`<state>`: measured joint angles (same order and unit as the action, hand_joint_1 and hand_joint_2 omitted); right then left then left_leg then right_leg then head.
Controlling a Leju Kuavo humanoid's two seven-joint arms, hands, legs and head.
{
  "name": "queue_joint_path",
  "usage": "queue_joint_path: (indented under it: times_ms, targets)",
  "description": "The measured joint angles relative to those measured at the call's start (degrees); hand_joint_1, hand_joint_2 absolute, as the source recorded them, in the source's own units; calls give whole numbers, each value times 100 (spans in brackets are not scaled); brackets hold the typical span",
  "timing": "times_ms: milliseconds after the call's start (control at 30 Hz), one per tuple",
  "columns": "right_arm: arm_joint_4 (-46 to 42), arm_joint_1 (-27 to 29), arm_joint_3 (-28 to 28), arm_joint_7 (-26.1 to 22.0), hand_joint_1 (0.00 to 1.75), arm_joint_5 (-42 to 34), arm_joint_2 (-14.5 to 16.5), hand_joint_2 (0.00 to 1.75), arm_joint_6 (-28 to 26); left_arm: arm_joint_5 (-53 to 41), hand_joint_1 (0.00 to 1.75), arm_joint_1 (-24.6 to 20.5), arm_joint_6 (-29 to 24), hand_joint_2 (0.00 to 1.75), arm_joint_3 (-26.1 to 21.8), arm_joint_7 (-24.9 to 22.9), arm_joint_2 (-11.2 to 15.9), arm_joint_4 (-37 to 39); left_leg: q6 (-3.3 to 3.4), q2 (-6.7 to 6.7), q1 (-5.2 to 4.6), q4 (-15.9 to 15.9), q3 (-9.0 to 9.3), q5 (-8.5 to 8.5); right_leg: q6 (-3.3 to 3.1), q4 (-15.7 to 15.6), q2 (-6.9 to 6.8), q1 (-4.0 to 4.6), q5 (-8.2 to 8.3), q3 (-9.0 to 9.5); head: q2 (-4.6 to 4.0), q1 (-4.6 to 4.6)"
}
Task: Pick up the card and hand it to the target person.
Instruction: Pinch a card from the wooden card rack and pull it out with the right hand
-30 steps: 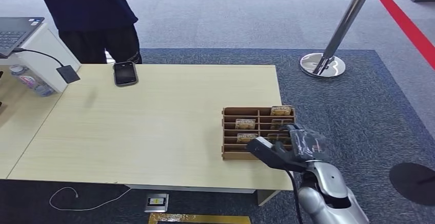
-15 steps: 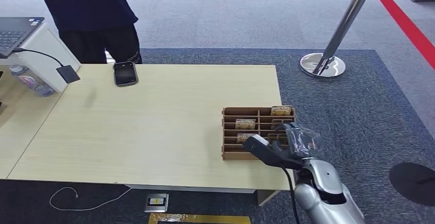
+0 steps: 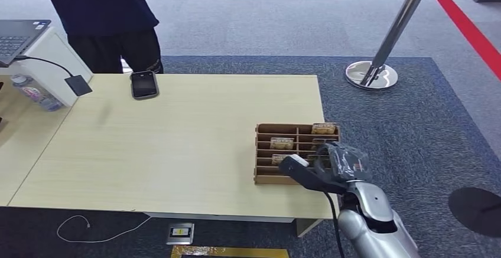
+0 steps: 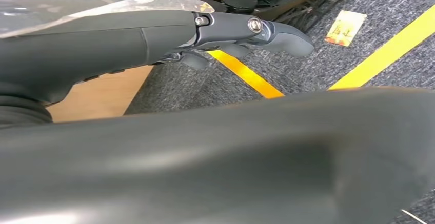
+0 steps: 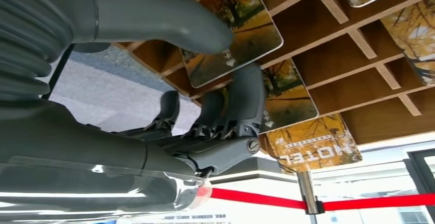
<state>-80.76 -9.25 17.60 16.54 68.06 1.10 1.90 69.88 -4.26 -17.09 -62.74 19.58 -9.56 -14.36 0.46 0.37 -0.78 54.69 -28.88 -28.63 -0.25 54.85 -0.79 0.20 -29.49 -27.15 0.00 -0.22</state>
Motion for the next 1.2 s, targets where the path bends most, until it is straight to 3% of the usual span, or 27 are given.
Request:
queue_joint_path:
  times_ms: [67, 1200]
  targets:
    - [-1, -10, 3, -10, 128, 0, 5, 175, 0, 0, 0, -2, -10, 0, -1, 0, 0, 0, 0, 0, 0, 0, 0, 0, 0, 0, 0, 0, 0, 0, 0, 0]
    - [20, -35, 18, -145, 140, -45, 90, 175, 88, 0, 0, -9, -8, 0, 4, -26, 1, -1, 0, 0, 0, 0, 1, 0, 1, 0, 0, -1, 1, 3, 0, 0]
